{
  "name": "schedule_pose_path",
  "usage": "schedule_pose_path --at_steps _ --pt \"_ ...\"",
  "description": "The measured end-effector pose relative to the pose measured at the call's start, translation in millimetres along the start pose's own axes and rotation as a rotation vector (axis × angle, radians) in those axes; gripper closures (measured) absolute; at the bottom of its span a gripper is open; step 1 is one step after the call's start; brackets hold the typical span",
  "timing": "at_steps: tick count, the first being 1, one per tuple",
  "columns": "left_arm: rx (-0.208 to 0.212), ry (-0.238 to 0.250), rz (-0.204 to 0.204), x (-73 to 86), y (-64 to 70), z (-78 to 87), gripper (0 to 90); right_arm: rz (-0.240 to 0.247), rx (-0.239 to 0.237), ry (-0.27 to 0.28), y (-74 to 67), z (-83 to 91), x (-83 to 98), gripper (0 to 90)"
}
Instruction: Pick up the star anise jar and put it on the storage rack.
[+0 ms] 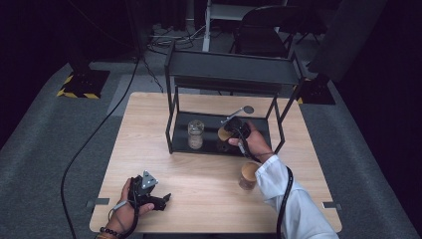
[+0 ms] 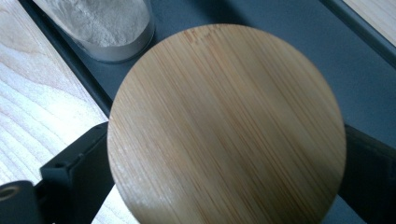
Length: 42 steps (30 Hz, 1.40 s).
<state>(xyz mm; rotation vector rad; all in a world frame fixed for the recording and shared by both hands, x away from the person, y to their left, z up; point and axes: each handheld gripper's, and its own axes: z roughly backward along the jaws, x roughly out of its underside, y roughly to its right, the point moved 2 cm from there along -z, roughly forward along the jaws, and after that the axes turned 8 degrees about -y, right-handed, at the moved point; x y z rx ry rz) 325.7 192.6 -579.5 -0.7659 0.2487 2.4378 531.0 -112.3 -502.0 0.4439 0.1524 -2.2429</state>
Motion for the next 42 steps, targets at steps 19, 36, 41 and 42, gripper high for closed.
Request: schedule_pose_path --at_steps 19,36,41,42 --pt "0.001 0.001 0.001 0.0 0.1 -0.1 0.0 0.009 0.043 0.1 0.2 31.5 5.7 4.1" --pt "0.001 0.001 0.001 0.0 0.1 -0.1 0.0 0.044 0.073 0.18 -10.1 70.3 18.4 4.0" --pt "0.002 0.0 0.001 0.0 0.1 0.0 0.0 0.061 0.075 0.213 -14.4 84.4 24.9 3.9" --pt "0.002 0.0 0.001 0.0 0.1 0.0 0.0 0.067 0.076 0.217 -15.3 86.5 26.6 3.9"
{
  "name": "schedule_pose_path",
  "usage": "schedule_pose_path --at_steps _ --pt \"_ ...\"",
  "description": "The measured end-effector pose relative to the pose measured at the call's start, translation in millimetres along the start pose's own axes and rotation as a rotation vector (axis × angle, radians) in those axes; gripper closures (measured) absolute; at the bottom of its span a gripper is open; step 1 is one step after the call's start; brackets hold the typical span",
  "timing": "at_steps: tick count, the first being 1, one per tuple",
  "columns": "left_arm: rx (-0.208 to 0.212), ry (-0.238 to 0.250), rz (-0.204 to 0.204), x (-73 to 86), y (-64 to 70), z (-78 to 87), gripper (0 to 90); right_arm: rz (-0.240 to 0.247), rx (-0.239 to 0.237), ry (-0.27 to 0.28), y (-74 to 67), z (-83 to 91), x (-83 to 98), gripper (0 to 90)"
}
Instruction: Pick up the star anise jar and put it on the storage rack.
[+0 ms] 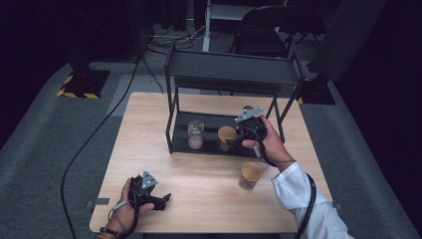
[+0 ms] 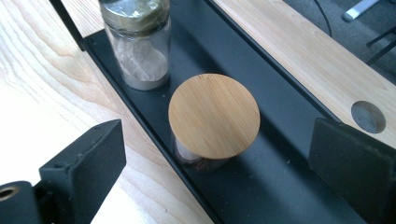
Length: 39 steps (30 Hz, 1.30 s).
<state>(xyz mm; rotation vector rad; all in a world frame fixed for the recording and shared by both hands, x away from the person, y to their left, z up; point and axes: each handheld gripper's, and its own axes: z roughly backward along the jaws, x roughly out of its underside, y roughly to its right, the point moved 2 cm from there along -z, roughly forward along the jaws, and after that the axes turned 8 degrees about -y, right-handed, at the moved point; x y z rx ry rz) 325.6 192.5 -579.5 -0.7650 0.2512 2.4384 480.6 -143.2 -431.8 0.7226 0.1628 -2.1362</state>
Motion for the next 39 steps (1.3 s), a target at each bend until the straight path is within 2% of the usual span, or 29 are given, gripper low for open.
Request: schedule_pose_path --at_steps 6,15,24,31,36,39 --pt "0.0 0.0 0.0 0.0 0.0 0.0 0.0 0.009 0.007 0.013 -1.6 7.0 6.5 3.9" --pt "0.0 0.0 0.0 0.0 0.0 0.0 0.0 0.007 -0.001 0.031 -6.2 17.9 26.8 3.8" --pt "0.001 0.0 0.0 0.0 0.0 0.0 0.0 0.025 0.016 0.047 -12.7 29.5 40.4 3.7" --pt "0.0 0.001 0.0 0.0 0.0 -0.1 0.0 0.038 0.034 0.032 -18.0 31.9 59.2 3.7" --pt "0.001 0.0 -0.001 -0.1 -0.1 0.0 0.0 0.034 0.037 0.046 -18.9 36.1 68.0 3.7" --pt "0.001 0.0 -0.001 0.0 -0.1 0.0 0.0 0.032 0.046 0.053 -20.7 39.3 79.1 3.7"
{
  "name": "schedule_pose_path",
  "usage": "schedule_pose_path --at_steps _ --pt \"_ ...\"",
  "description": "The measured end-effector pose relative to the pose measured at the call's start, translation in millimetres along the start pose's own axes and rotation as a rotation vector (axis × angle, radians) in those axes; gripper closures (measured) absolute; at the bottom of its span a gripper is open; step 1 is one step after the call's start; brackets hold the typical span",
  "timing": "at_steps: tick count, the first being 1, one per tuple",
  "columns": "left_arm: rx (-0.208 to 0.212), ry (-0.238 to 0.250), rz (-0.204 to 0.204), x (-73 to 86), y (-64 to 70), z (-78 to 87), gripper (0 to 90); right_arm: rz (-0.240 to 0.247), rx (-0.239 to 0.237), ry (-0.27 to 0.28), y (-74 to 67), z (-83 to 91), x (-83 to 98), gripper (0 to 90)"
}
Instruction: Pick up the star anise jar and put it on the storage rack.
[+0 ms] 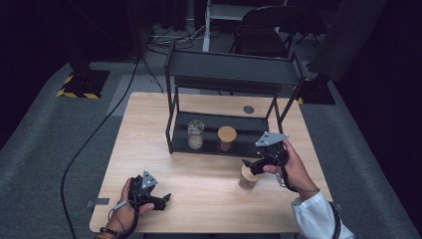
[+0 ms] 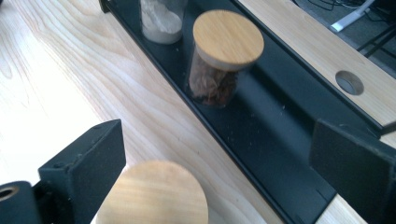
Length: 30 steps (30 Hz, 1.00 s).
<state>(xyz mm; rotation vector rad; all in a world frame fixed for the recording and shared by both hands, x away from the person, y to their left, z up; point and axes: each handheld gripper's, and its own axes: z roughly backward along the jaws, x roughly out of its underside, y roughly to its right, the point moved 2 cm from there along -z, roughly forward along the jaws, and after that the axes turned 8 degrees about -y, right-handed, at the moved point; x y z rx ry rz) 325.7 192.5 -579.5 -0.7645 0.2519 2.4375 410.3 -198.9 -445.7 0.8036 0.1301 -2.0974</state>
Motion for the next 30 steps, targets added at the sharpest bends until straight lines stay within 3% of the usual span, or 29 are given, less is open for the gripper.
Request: schedule_pose_path --at_steps 19,30 --pt "-0.001 0.001 0.0 0.0 0.0 0.0 0.0 -0.003 -0.016 0.025 -10.7 14.0 45.8 3.6" --pt "0.0 0.001 0.0 0.0 0.0 0.0 0.0 -0.013 -0.015 0.0 -15.6 6.1 70.1 3.6"
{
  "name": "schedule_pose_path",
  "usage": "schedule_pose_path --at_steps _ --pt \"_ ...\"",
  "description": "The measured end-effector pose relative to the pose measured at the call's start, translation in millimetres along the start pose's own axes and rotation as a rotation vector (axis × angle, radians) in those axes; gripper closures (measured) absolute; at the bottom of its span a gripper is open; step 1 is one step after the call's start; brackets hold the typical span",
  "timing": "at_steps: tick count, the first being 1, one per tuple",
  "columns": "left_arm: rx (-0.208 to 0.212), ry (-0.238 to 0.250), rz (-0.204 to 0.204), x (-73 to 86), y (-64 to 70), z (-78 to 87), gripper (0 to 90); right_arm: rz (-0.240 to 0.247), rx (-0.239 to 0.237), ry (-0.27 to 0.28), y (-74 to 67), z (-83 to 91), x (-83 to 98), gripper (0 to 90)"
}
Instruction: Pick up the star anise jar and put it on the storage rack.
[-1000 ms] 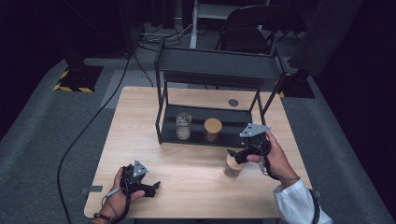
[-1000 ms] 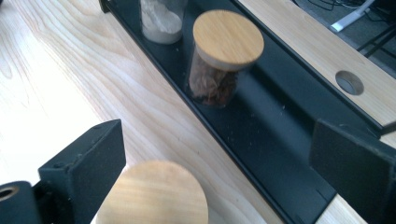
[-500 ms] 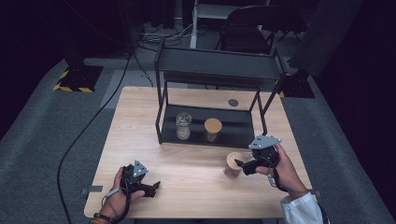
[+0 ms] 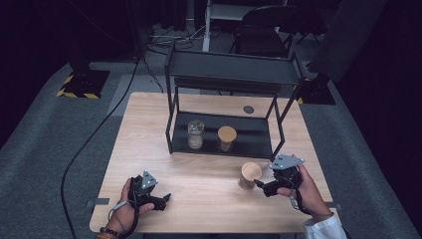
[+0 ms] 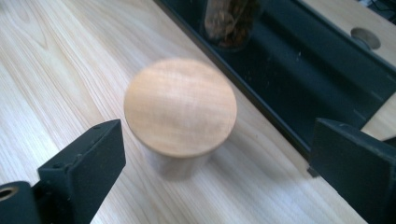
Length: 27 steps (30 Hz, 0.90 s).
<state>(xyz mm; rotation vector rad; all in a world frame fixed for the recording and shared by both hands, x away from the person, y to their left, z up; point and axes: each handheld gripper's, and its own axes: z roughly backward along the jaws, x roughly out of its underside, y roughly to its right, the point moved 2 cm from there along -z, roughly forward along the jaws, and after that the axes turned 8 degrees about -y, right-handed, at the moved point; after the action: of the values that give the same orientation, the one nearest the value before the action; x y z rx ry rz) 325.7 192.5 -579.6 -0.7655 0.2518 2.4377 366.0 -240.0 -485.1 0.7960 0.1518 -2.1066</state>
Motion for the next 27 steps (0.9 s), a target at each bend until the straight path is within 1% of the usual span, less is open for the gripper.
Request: schedule_pose_path --at_steps 6,9,16,19,23,27 --pt "0.0 -0.001 0.0 0.0 0.0 0.0 0.0 -0.011 0.008 -0.026 3.3 -10.5 15.5 3.6" --pt "0.0 0.0 0.0 0.0 0.0 0.0 0.0 -0.018 0.025 -0.049 6.7 -17.6 23.7 3.6" --pt "0.0 0.0 -0.001 0.0 -0.1 0.0 0.0 -0.028 0.036 -0.071 10.6 -26.1 34.0 3.6" --pt "0.0 0.0 0.0 0.0 0.0 0.0 0.0 -0.025 0.038 -0.073 11.0 -28.0 37.8 3.6" --pt "0.0 0.0 0.0 0.0 0.0 0.0 0.0 -0.03 0.062 -0.094 11.5 -29.9 43.6 3.6" --pt "0.0 0.0 0.0 0.0 0.0 0.0 0.0 -0.039 0.077 -0.101 12.2 -31.4 49.9 3.6"
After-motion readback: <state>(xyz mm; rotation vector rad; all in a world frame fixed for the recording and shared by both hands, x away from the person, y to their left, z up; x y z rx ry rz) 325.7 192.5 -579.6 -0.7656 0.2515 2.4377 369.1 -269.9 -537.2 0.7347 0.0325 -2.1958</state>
